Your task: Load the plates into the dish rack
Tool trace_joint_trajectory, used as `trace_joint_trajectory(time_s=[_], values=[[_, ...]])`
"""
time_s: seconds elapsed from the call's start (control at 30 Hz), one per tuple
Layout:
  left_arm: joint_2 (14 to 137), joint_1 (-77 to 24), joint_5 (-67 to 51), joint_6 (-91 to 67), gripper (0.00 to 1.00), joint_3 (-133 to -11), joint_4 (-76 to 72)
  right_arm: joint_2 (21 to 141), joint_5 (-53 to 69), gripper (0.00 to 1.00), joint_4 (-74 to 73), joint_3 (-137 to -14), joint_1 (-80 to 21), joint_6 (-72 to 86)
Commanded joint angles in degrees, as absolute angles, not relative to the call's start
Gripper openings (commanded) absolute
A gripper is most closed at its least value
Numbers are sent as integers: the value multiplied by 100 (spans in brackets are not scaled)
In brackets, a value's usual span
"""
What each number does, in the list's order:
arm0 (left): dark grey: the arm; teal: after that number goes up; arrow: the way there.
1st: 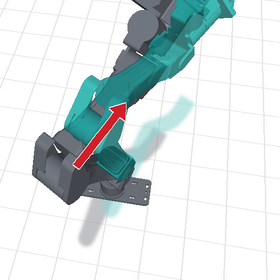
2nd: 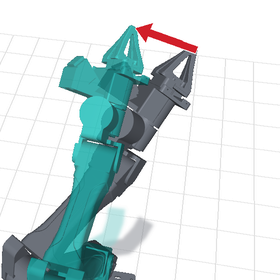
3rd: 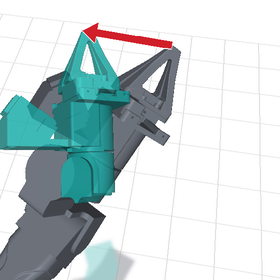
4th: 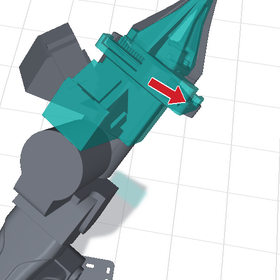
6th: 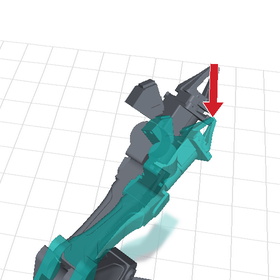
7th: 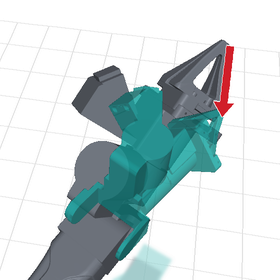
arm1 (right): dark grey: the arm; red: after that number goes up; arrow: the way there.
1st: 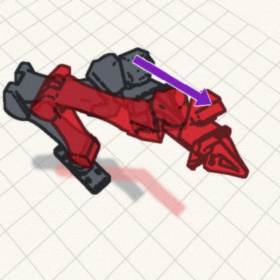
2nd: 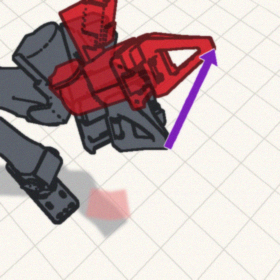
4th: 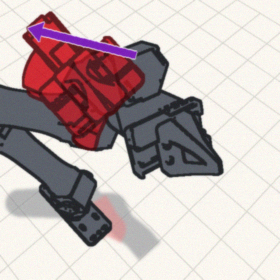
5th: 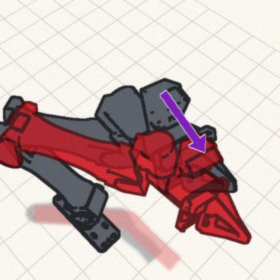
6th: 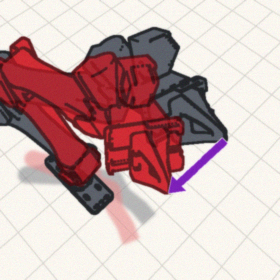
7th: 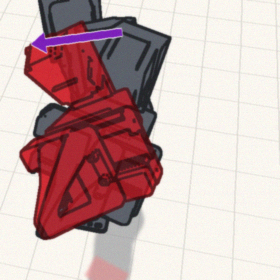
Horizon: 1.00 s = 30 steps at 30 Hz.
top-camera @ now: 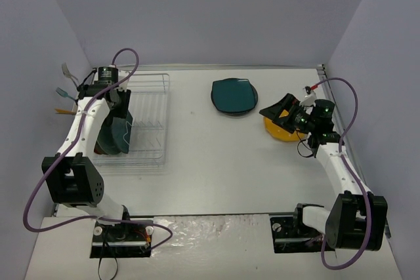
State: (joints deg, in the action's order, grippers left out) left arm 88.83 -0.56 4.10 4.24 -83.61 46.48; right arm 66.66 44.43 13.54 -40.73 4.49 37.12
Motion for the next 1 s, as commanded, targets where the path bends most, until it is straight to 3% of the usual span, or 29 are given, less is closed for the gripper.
trace_joint_trajectory(time_s=[0.0,0.4,0.5,0.67,0.97], values=[[8434,-34,397,381,51,-8554,4361,6703,4221,100,1524,-4381,416,3556],[7889,-49,60,-227,81,-9265,4875,7625,2572,95,1475,-5088,-273,3298],[7562,-88,-399,-592,95,-9444,4987,8144,2190,94,1573,-5348,-386,3215],[6852,-88,-1088,-1094,97,-9088,4671,9080,1720,88,1566,-6011,-644,2985],[5715,-88,-1684,-1609,97,-7748,4276,10496,940,67,1479,-6973,-872,2983]])
